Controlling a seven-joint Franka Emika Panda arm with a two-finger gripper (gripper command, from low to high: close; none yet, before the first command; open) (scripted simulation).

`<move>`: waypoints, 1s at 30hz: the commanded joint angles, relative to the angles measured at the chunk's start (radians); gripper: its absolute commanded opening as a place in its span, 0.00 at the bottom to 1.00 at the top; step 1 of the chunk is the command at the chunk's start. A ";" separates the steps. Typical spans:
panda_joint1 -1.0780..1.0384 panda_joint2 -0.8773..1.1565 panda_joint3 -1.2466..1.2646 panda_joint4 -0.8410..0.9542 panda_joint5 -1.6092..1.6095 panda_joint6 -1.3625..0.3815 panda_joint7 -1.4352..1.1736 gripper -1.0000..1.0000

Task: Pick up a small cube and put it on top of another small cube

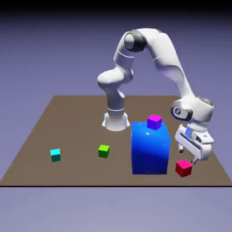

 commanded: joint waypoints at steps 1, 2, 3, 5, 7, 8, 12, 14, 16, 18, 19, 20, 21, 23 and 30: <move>-0.002 0.036 -0.003 0.006 -0.003 0.031 0.004 0.50; -0.003 0.045 -0.003 0.007 -0.004 0.038 0.004 0.50; -0.003 0.045 -0.003 0.007 -0.004 0.038 0.004 0.00; -0.001 0.009 -0.001 0.001 -0.001 0.007 0.001 0.00; 0.004 -0.064 0.005 -0.010 0.005 -0.054 -0.006 0.00; 0.006 -0.100 0.007 -0.016 0.008 -0.085 -0.010 0.00; -0.112 -0.231 -0.112 0.120 0.022 -0.221 -0.028 0.00; -0.159 -0.299 -0.128 0.140 0.033 -0.285 0.001 0.00; -0.187 -0.372 -0.088 0.099 0.052 -0.344 0.074 0.00; -0.215 -0.444 -0.048 0.058 0.070 -0.403 0.148 0.00; -0.229 -0.481 -0.028 0.037 0.079 -0.432 0.185 0.00; -0.243 -0.517 -0.008 0.017 0.088 -0.462 0.221 0.00; -0.257 -0.553 0.012 -0.004 0.097 -0.491 0.258 0.00; -0.286 -0.626 0.052 -0.045 0.115 -0.550 0.332 0.00; -0.384 -0.879 0.192 -0.188 0.178 -0.756 0.589 0.00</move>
